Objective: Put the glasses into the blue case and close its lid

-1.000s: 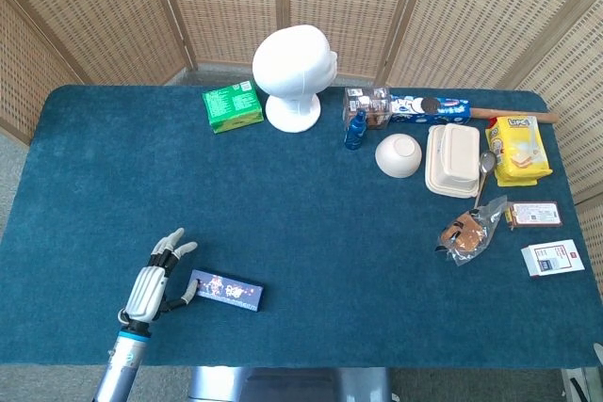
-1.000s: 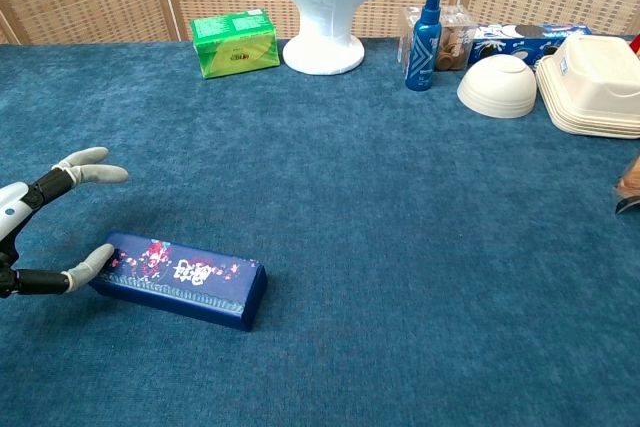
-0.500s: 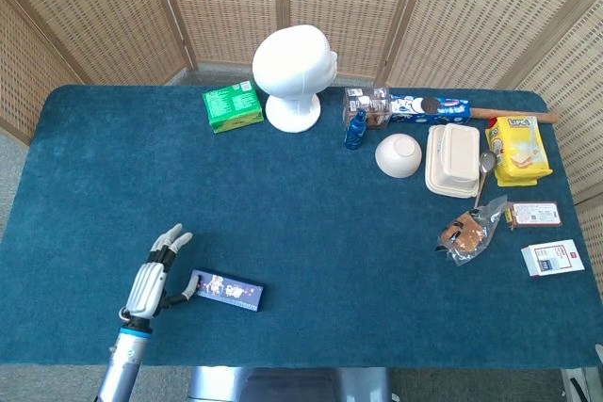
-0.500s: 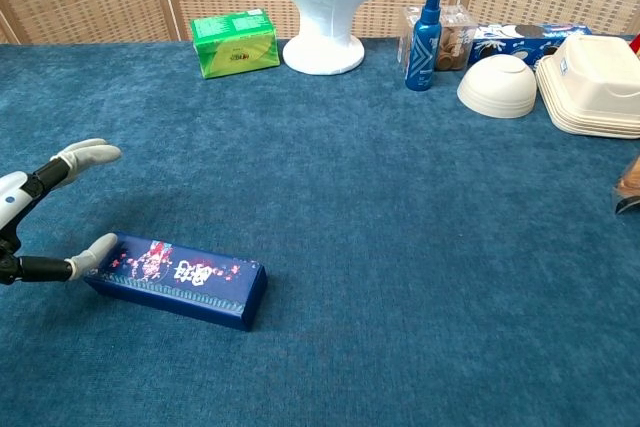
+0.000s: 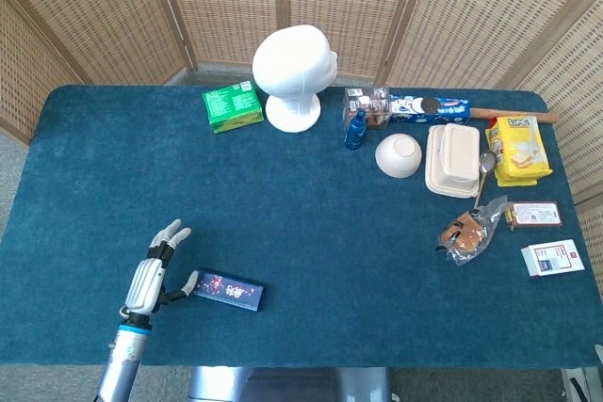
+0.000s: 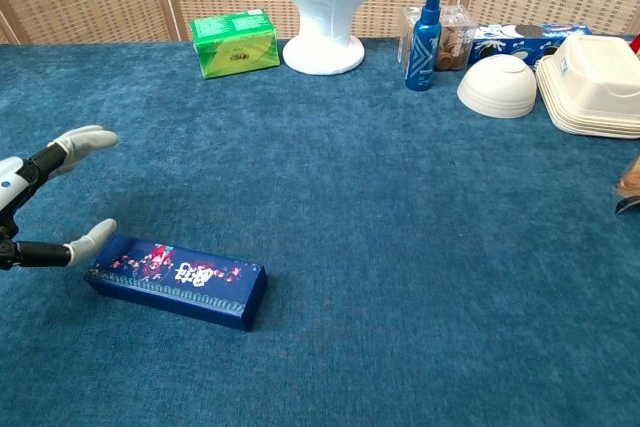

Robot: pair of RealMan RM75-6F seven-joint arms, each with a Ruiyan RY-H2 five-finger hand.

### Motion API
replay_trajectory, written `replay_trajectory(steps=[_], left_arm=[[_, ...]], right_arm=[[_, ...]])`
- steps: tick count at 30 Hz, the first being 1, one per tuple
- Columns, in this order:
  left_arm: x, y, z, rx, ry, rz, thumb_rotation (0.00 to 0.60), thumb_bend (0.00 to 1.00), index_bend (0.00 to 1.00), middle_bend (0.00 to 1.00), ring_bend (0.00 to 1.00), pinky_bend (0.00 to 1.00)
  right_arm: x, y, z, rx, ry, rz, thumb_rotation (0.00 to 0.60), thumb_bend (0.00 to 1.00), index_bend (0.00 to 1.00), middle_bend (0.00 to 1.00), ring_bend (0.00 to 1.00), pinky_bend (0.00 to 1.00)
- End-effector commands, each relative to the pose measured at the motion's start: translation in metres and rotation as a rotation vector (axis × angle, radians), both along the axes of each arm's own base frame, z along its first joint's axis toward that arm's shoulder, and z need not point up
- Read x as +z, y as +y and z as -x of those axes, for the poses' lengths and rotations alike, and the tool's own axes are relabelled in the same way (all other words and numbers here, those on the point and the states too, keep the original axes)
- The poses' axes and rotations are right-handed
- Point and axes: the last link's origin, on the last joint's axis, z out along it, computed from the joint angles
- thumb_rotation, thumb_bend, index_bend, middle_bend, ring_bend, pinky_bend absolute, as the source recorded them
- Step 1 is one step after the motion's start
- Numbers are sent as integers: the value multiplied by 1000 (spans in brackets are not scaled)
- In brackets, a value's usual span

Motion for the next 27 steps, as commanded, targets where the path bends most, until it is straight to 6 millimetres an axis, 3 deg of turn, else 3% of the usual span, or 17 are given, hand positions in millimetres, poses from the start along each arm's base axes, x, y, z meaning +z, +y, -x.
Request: replay_trajectory(steps=[1, 12, 27], left_arm=[[2, 0, -2, -5, -4, -3, 600, 358, 113, 0, 0, 0], [19, -10, -11, -91, 1, -6, 600, 355, 118, 0, 0, 0], [59, -34, 7, -142, 271, 71, 600, 296, 131, 0, 0, 0]], right_arm=[[0, 0, 0, 1, 0, 0, 495, 216, 0, 126, 0, 186], [-3, -2, -1, 2, 4, -6, 491, 216, 0, 126, 0, 187], [-11, -14, -9, 17, 8, -22, 493, 215, 0, 126, 0, 187]])
